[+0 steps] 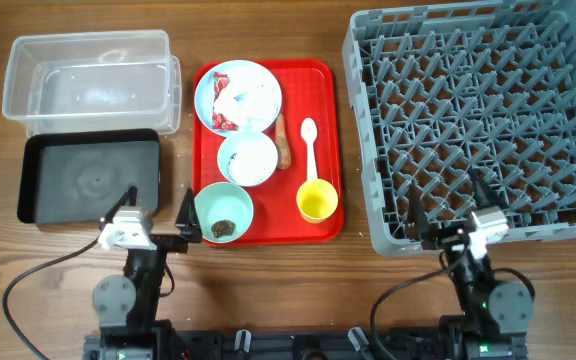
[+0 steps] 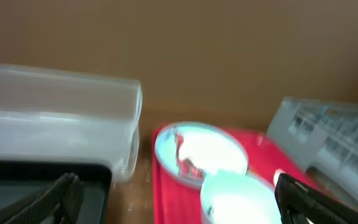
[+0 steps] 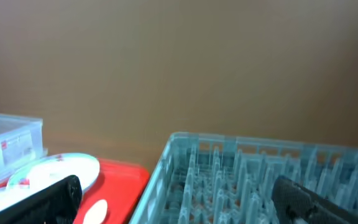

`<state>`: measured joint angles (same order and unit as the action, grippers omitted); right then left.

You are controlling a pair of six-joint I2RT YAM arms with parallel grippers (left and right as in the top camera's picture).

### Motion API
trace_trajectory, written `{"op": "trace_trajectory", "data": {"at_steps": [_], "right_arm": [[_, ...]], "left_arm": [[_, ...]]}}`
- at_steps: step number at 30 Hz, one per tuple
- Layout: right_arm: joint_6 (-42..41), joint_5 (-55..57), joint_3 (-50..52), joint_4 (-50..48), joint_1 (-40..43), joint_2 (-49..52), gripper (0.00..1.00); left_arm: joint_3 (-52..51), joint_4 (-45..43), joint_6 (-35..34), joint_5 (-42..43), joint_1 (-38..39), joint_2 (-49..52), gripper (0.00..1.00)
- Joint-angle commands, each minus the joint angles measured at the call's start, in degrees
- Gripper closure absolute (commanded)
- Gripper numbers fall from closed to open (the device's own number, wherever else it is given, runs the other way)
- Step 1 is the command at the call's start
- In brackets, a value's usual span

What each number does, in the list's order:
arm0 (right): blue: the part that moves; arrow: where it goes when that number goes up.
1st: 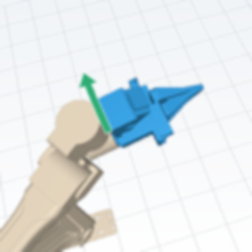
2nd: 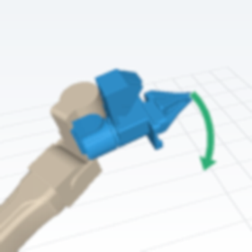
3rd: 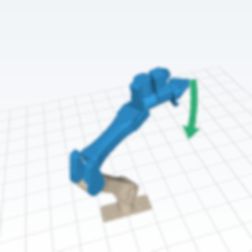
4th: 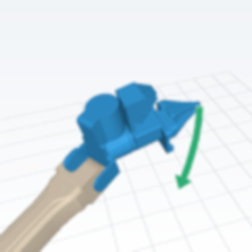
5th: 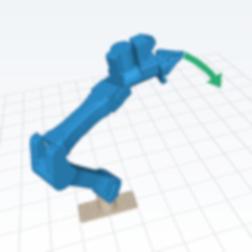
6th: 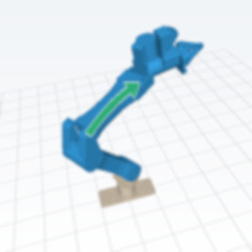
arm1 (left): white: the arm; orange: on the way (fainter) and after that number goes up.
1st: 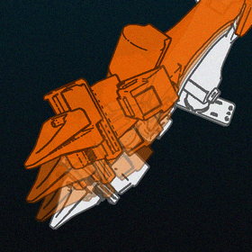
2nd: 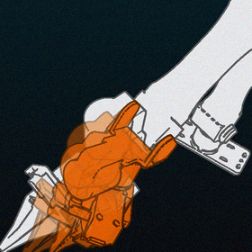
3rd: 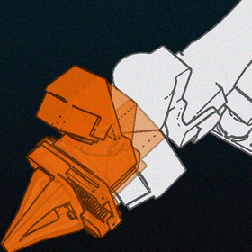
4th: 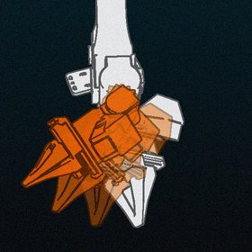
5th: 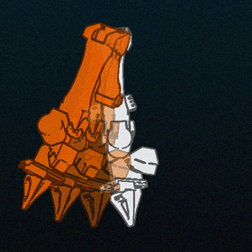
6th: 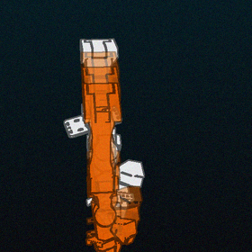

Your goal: Sort waste into correct bins and load items into the dishwasher rack

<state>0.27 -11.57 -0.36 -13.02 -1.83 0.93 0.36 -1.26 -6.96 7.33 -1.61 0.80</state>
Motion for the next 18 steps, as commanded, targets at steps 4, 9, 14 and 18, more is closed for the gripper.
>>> {"op": "trace_trajectory", "data": {"at_steps": [4,9,14,18], "right_arm": [[-0.31,-0.11,-2.23,-11.85,-0.02,0.09,0.0],[-0.28,-0.11,-9.7,-10.03,-0.02,1.86,0.0],[-0.28,-1.46,-19.3,-4.28,-0.02,10.27,0.0],[-0.28,-2.05,-30.18,4.81,-0.02,21.29,0.0]], "left_arm": [[4.33,-9.86,-7.06,1.16,-0.04,-0.61,0.0],[15.82,-5.97,-6.78,1.11,-0.04,4.81,0.0],[32.98,4.2,-6.75,1.14,-0.04,22.21,0.0],[52.43,10.69,-3.39,3.21,0.0,43.71,0.0]]}}
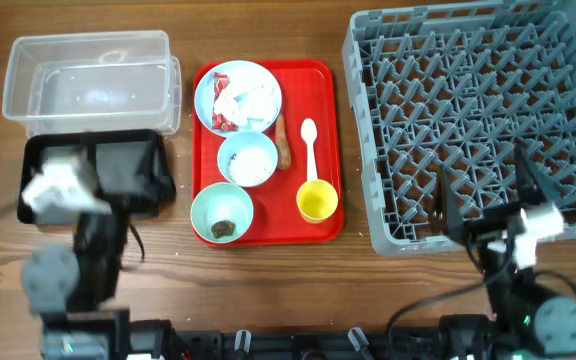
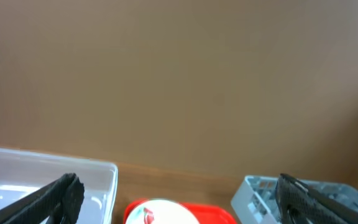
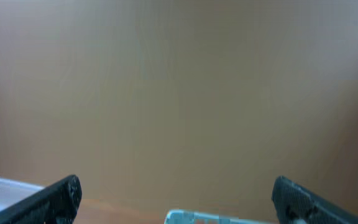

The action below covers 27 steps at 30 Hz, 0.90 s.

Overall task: Sort waste into correct bins and load items into the dishwasher rack
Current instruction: 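Reach the left gripper to the white plate and grasp the red wrapper and tissue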

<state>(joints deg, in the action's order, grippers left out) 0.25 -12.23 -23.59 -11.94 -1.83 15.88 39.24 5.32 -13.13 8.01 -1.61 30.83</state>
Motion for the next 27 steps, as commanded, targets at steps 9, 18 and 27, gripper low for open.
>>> {"op": "trace_trajectory", "data": {"at_steps": [9,18,27], "right_arm": [[-0.26,-3.89,-17.33,15.82,-0.02,20.83,0.0],[-2.16,-8.02,-17.33,22.43,-0.02,27.17,0.0],[-1.77,-7.8,-17.33,25.92,-0.02,35.52,0.01]], "left_arm": [[66.12,43.63,7.39,7.32,4.17,65.46,0.0],[68.39,43.95,8.24,10.71,9.81,87.21,0.0],[68.35,43.32,8.0,3.23,11.63,98.16,0.0]]}}
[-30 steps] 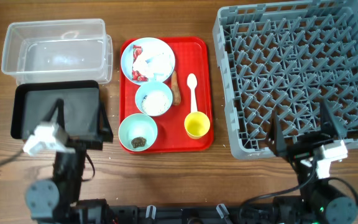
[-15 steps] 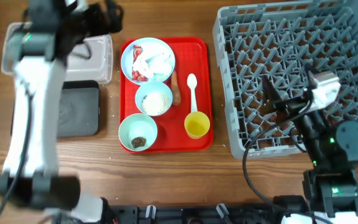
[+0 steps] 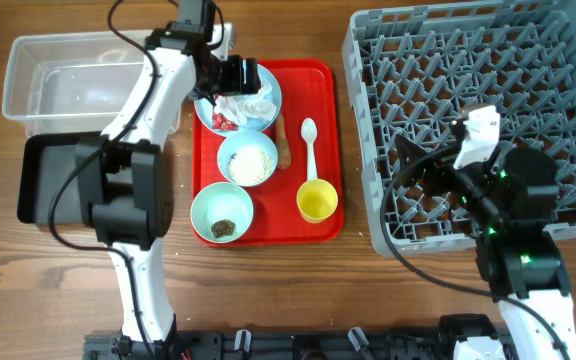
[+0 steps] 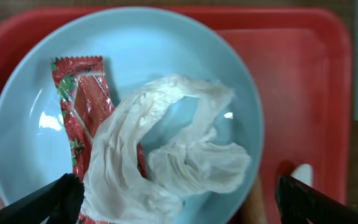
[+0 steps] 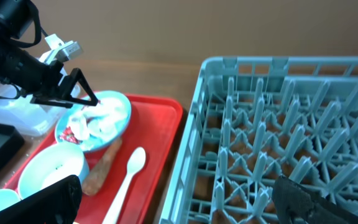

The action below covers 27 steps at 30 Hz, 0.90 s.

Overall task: Sort waste into correct bins and load items into the dishwasher rack
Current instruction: 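Reach the left gripper to the white plate and grasp the red wrapper and tissue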

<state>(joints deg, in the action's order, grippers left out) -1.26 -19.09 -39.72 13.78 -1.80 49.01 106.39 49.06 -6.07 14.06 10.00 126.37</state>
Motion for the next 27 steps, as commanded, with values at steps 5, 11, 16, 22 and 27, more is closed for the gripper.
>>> {"op": "trace_trajectory", "data": {"at_steps": [5,11,16,22,27], "right_arm": [[-0.28,-0.94,-1.2,0.2,-0.04,5.07,0.0],[-0.26,-0.94,-1.2,0.17,-0.04,5.79,0.0],[-0.26,-0.94,-1.2,0.17,-0.04,5.79,0.0],[-0.31,-0.94,-1.2,0.17,-0.04,5.79,0.0],[-0.28,-0.94,-1.2,0.2,-0.04,5.79,0.0]], "left_arm": [[1.2,-0.83,1.18,-6.29,0.02,4.68,0.0],[1.2,-1.73,2.93,-6.27,1.25,7.76,0.0],[1.2,-2.86,3.3,-6.25,4.46,9.51,0.0],[1.18,-3.82,3.3,-6.27,5.88,11.32,0.0],[1.18,-3.3,3.3,-6.27,5.88,13.79,0.41]]}}
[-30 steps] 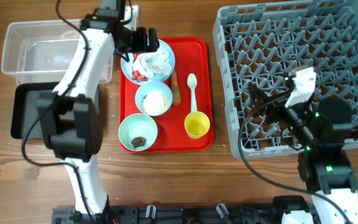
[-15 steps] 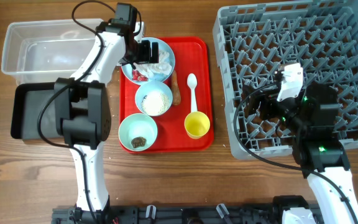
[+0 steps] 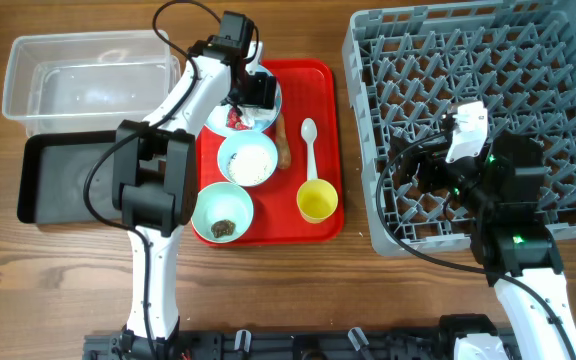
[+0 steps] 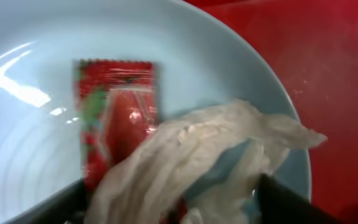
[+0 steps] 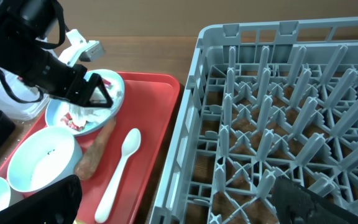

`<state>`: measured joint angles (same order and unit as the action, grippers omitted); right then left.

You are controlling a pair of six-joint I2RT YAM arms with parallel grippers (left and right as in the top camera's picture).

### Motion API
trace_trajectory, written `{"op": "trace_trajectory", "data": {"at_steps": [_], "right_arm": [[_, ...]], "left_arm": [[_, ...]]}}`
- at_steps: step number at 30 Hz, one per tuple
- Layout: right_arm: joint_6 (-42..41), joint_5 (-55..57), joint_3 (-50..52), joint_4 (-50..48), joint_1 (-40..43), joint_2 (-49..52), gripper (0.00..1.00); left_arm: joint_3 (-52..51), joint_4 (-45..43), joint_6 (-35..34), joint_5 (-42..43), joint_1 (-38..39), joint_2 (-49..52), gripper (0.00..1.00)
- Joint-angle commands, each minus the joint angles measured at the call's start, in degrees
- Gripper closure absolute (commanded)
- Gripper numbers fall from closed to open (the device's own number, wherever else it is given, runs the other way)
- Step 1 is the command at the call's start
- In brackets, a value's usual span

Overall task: Sort waste into correct bins and load items into the dishwasher rack
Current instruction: 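Reach the left gripper to the white plate and grasp the red wrapper and tissue, then carry the wrapper and tissue left and drop them into the clear bin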

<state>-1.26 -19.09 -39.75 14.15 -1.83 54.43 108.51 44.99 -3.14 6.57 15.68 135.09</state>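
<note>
A pale blue plate (image 4: 36, 93) at the far end of the red tray (image 3: 318, 80) holds a red sachet (image 4: 114, 115) and a crumpled white napkin (image 4: 185, 155). My left gripper (image 4: 173, 208) is open and low over the plate, one finger on each side of the napkin; it also shows in the overhead view (image 3: 252, 95). My right gripper (image 5: 179, 208) is open and empty above the near left part of the grey dishwasher rack (image 3: 488, 100).
On the tray lie a white bowl (image 3: 247, 159), a pale bowl with brown scraps (image 3: 223, 212), a yellow cup (image 3: 317, 200), a white spoon (image 3: 308, 140) and a sausage (image 3: 283, 145). A clear bin (image 3: 88, 75) and a black bin (image 3: 88, 178) stand at the left.
My left gripper has come down closer to the plate, and the napkin and sachet now fill its view between the open fingers. The right gripper has barely shifted over the rack.
Both arms were folded low at the table's front edge with open grippers. Then both were raised, the left one over the black bin. Then the left gripper was above the plate and the right over the rack. Now the left straddles the napkin.
</note>
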Motion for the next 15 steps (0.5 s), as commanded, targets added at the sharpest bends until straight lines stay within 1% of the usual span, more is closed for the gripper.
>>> {"op": "trace_trajectory", "data": {"at_steps": [1,2,3,7,10,12,15], "right_arm": [[-0.28,-0.94,-1.18,-0.17,-0.02,0.37,0.0],[-0.28,-0.94,-1.18,-0.17,-0.02,0.37,0.0],[-0.26,-0.94,-1.18,-0.17,-0.02,0.37,0.0],[-0.28,-0.94,-1.18,-0.15,-0.02,0.37,0.0],[-0.31,-0.94,-1.18,-0.13,-0.02,0.37,0.0],[-0.26,-0.92,-1.18,-0.15,-0.02,0.37,0.0],[-0.26,-0.92,-1.18,-0.15,-0.02,0.37,0.0]], "left_arm": [[-0.94,0.63,0.37,1.22,0.2,5.09,0.59],[-0.94,0.55,0.37,1.22,0.2,5.09,0.81],[-0.94,0.44,0.35,1.22,0.2,5.07,0.96],[-0.79,0.87,-0.59,1.22,-0.07,4.22,0.96],[1.88,3.67,-4.55,1.22,-1.68,1.51,0.96],[6.36,7.58,-6.64,1.22,-4.7,-2.25,0.96],[10.08,10.49,-8.17,1.27,-8.87,-7.02,0.96]]}}
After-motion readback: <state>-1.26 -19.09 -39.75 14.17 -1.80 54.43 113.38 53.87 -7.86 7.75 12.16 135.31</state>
